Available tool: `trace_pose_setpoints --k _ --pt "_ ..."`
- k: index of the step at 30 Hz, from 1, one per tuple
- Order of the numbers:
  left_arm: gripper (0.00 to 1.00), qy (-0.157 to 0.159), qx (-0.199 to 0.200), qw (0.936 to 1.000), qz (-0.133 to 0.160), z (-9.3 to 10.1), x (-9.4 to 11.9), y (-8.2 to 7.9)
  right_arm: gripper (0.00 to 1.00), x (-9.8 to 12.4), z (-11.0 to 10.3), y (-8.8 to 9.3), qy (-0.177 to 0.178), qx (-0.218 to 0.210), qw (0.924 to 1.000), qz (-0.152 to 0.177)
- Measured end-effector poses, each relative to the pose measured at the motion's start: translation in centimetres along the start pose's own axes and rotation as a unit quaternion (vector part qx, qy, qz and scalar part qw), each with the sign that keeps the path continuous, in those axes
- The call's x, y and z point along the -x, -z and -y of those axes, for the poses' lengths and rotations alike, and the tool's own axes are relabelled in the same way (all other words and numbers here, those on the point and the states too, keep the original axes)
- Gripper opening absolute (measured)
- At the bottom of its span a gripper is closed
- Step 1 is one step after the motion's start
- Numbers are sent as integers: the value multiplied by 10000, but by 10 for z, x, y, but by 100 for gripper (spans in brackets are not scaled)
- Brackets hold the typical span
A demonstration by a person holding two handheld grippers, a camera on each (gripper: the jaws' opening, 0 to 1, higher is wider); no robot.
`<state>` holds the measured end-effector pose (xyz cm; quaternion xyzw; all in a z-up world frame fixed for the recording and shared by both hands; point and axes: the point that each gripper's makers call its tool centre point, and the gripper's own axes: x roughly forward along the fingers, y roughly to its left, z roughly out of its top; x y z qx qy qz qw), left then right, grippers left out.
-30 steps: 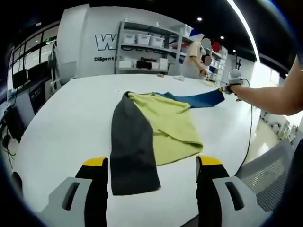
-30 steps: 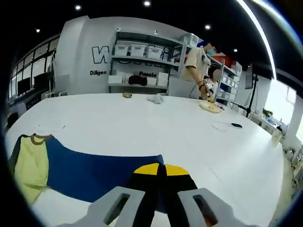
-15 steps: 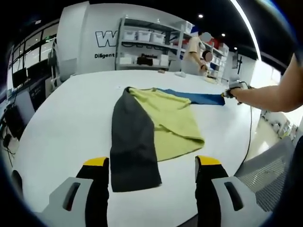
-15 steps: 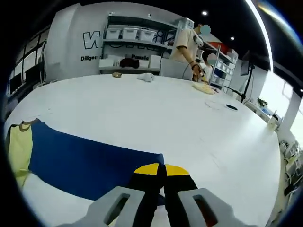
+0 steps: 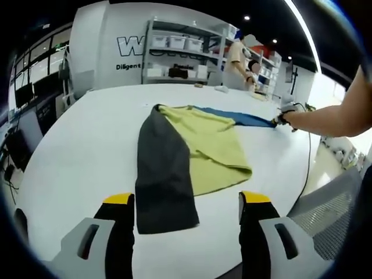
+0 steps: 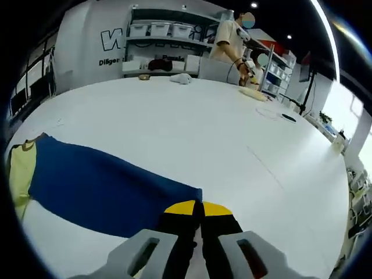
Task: Fold the garment on the visible template until the final outline fits inside the template.
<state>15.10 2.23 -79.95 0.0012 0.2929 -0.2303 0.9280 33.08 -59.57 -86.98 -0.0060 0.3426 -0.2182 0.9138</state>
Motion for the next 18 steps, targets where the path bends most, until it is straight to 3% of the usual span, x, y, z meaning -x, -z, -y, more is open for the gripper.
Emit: trace_pose_setpoints --k 8,14,18 --pt "68 18 -37 10000 -72 1 -1 3 0 -1 -1 1 -21 61 10000 31" --pt "67 33 -36 9999 -90 2 -1 4 12 3 9 2 165 -39 9998 72" --pt "67 65 -42 9999 -93 3 -1 4 9 8 11 3 207 -47 9998 62"
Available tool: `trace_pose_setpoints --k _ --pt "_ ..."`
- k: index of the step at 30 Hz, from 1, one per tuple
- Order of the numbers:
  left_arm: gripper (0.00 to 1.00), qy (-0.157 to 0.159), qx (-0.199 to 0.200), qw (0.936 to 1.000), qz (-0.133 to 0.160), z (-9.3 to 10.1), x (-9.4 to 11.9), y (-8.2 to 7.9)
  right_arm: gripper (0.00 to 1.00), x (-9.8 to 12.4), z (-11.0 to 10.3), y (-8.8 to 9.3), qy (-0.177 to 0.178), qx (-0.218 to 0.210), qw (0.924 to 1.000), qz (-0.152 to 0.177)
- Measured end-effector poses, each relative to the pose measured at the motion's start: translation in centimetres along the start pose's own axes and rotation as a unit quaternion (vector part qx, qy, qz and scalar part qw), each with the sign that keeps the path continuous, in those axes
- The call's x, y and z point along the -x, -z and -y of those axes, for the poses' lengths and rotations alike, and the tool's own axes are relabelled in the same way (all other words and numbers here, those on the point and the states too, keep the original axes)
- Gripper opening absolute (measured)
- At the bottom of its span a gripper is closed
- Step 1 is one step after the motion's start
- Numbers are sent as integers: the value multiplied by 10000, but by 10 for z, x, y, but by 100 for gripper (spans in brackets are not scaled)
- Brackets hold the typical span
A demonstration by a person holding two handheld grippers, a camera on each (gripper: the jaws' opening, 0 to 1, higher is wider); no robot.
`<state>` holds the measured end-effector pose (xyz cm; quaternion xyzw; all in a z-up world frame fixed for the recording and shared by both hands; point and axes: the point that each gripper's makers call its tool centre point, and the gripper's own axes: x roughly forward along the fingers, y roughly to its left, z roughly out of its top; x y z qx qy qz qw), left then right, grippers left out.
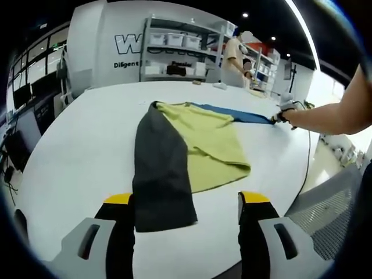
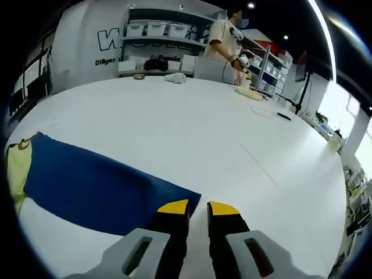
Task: Fold the garment on the visible template until the final outline fits inside the template.
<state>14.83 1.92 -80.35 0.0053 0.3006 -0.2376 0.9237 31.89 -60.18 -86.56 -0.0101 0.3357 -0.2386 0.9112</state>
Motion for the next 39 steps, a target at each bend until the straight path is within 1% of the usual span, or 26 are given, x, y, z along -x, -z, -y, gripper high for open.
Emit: trace_pose_setpoints --k 3,5,7,9,10,11,15,17,23,27,34,35,36,37,38,39 --pt "67 -4 7 10000 5 -1 0 0 9 0 2 1 14 -54 10000 12" --pt "67 -1 5 10000 3 -1 0 0 9 3 4 1 88 -44 9999 34" --pt "67 8 3 10000 1 0 0 0 9 3 4 6 74 9 9999 -77" --pt "66 19 -6 10000 -4 0 0 0 8 4 6 7 139 73 9998 -112" --pt "66 27 -13 10000 -11 0 0 1 8 4 8 4 144 74 9999 -25" --pt "66 33 -8 10000 -12 1 0 1 8 7 10 9 165 17 9997 -160" --pt "66 35 -7 10000 -18 0 0 1 8 9 17 8 237 21 9997 -104" --pt "66 46 -7 10000 -19 1 0 1 8 13 20 6 244 -51 9997 -63" --pt "66 88 -11 10000 2 3 0 0 8 25 23 -8 221 -61 9995 198" --pt "66 120 -29 9999 35 5 0 -2 8 39 17 -16 187 -82 9991 384" --pt "66 176 -39 9998 88 8 1 -5 9 66 6 -33 106 52 9971 748" --pt "66 195 -43 9998 100 9 1 -6 9 75 2 -38 46 25 9963 862" --pt "66 199 -47 9997 104 9 1 -6 9 82 -4 -42 -16 96 9957 922" --pt "66 218 -59 9997 110 10 1 -7 9 85 -7 -44 -41 134 9953 960" --pt "66 224 -60 9997 113 10 1 -7 9 95 -15 -51 -146 212 9936 1102" --pt "66 243 -65 9996 130 11 1 -8 8 99 -19 -53 -192 235 9929 1148"
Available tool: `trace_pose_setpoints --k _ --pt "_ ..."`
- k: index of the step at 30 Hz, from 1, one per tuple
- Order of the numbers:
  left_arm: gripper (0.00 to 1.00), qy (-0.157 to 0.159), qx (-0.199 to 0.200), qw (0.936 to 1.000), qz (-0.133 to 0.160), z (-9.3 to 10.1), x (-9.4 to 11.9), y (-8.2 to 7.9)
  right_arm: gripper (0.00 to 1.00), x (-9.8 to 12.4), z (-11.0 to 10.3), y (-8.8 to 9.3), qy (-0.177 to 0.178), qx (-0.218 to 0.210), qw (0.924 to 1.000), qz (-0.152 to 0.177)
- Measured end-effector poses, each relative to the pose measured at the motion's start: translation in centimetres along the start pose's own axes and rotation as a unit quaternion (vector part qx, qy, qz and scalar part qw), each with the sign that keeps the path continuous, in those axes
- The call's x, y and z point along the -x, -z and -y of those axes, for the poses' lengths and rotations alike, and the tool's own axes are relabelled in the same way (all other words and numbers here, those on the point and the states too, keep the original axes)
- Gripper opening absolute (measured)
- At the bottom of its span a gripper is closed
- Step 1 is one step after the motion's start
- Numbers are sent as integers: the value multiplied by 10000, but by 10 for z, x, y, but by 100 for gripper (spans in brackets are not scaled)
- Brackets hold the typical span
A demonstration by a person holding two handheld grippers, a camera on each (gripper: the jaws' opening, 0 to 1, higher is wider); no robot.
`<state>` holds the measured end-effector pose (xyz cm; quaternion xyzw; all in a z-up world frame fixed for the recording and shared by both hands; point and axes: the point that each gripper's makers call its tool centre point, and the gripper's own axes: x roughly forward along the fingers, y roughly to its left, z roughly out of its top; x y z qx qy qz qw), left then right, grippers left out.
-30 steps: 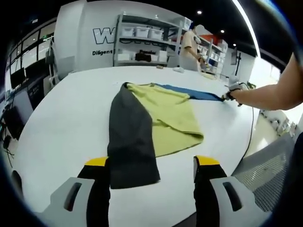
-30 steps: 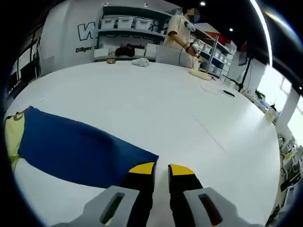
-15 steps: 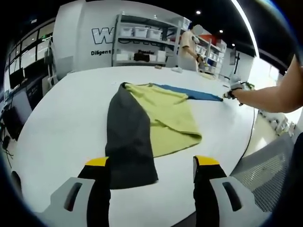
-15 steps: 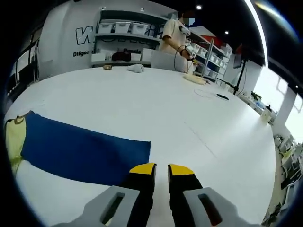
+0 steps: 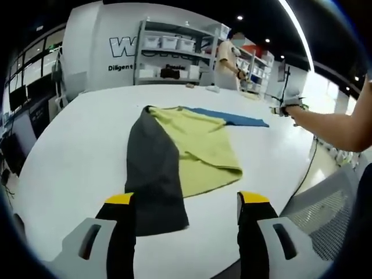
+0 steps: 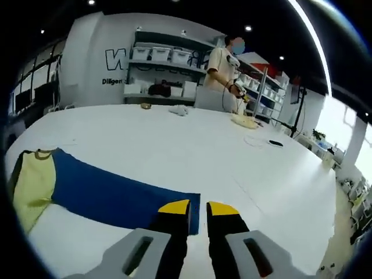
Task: Fold the garment on the visible template until the final outline fits inside the template.
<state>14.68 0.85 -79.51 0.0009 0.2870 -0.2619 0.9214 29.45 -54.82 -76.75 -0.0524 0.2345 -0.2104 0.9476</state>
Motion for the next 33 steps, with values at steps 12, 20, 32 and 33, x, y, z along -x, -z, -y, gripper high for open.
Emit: trace_pose_setpoints --k 12,20,32,33 --pt "65 64 -95 9998 189 4 4 -10 8 82 -111 -50 -1135 508 9898 699" --pt "65 63 -173 9992 343 5 7 -17 7 122 -162 -60 -1692 683 9789 916" --pt "65 114 -274 9981 535 9 10 -27 7 176 -222 -38 -2428 929 9612 916" --pt "65 119 -280 9981 545 9 10 -28 6 180 -225 -36 -2455 951 9604 909"
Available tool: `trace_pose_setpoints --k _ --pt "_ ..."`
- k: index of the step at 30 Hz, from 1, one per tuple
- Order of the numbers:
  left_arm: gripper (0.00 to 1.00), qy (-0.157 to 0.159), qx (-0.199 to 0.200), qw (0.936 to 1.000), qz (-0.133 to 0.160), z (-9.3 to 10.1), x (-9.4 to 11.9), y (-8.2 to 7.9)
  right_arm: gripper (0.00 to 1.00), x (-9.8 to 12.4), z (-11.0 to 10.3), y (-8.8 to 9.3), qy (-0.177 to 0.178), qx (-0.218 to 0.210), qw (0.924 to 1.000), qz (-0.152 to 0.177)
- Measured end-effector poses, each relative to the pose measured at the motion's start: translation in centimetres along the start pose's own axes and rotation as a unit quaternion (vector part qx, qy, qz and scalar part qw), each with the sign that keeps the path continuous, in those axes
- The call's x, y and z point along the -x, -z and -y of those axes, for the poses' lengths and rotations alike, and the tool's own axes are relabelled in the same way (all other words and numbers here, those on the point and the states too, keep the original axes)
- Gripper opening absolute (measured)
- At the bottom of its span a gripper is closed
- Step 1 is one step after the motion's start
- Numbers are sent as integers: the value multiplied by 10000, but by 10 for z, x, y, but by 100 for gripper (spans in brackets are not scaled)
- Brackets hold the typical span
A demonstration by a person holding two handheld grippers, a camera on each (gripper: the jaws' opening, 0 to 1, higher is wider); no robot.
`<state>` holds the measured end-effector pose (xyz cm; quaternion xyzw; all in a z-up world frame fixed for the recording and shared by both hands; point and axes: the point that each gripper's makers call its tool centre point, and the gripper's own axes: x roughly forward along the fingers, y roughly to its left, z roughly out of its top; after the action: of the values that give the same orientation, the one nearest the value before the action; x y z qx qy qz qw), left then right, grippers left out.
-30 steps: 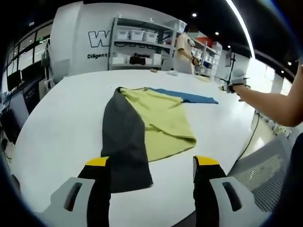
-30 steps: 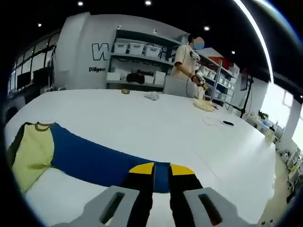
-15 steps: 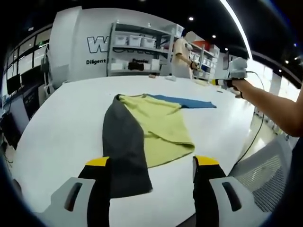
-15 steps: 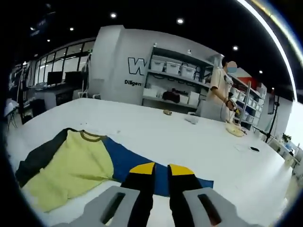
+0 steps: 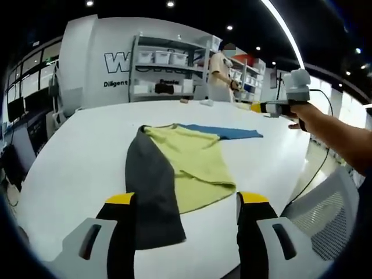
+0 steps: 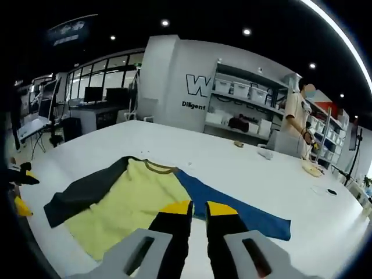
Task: Fold the garment on the visible template until the final outline fits inside the template.
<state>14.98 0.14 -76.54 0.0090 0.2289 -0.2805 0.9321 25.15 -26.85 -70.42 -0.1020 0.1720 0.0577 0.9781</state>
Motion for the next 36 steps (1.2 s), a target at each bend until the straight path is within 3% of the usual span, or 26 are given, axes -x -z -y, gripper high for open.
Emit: trace_pose_setpoints --k 10,19,28,30,36 --pt "65 36 -60 9999 108 2 2 -5 6 22 -79 2 -762 183 9969 38" --pt "65 83 -104 9998 155 5 3 -7 8 40 -121 3 -1144 195 9932 51" --pt "65 112 -125 9997 157 6 3 -6 23 58 -154 5 -1406 82 9900 125" --pt "65 111 -114 9997 157 5 3 -6 33 61 -157 4 -1410 55 9898 189" --pt "65 123 -123 9997 169 6 3 -6 49 67 -163 4 -1392 -8 9900 232"
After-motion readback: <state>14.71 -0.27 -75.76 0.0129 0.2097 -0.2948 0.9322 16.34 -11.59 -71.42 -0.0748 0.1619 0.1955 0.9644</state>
